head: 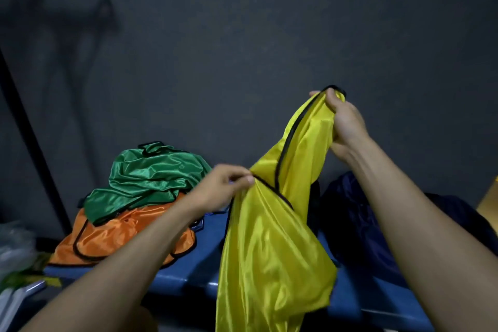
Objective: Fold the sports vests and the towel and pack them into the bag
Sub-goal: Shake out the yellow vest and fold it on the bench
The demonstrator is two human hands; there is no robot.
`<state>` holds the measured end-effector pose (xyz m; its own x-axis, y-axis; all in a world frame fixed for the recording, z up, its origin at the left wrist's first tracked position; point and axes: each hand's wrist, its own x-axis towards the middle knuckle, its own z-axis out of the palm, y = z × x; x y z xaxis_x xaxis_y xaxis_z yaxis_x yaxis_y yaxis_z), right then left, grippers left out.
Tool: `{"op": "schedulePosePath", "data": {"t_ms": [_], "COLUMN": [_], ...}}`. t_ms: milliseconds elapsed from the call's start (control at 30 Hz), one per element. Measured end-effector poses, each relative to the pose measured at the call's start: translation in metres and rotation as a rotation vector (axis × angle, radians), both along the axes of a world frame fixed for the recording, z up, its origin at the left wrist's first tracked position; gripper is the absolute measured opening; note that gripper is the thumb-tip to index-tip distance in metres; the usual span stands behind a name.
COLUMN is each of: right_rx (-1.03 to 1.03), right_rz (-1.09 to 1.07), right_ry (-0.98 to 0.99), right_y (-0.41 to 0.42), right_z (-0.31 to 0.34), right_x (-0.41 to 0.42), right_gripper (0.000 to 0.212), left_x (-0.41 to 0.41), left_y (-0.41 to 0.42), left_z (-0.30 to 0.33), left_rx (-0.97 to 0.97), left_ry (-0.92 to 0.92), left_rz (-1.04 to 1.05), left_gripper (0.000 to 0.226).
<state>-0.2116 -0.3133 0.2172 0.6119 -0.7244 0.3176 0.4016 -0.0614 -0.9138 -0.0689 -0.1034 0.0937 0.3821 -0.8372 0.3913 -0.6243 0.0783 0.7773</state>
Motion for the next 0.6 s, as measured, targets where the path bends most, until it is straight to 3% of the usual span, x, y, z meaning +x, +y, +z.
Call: {"op": "schedulePosePath", "data": {"t_ms": [67, 133, 200, 300, 367, 467, 600], "right_rx": [-0.154, -0.480, -0.750, -0.971, -0.998, -0.886, -0.757], "right_rz": [-0.283, -0.468, -0.366, 0.074, 0.159, 0.103, 0.076], "right_ry": [0.165, 0.483, 0.587, 0.384, 0.250, 0.102, 0.138], "right_y": [-0.018, -0.031, -0.026, 0.012, 0.034, 0.054, 0.051], "right_z": [-0.014, -0.036, -0.054, -0.063, -0.066, -0.062, -0.049], "right_x": [-0.004, -0.008, -0.011, -0.011, -0.005, 0.004, 0.009], "right_gripper": [0.018, 0.035, 0.064, 0.076, 0.057, 0.021, 0.015], "left_x": [0.008, 0.013, 0.016, 0.020, 0.018, 0.012, 0.016], "left_y": [0.006, 0.011, 0.011, 0.006, 0.004, 0.004, 0.012], "left_z": [0.021, 0.044, 0.062, 0.078, 0.083, 0.085, 0.078], "left_rx": [-0.136, -0.213, -0.199, -0.127, -0.103, -0.098, -0.093], "left_ry": [0.316, 0.497, 0.478, 0.413, 0.397, 0.384, 0.313], "left_rz": [-0.067, -0.171, -0.233, -0.266, -0.276, -0.256, -0.156], "left_gripper": [0.019, 0.022, 0.026, 0.029, 0.029, 0.024, 0.035]}}
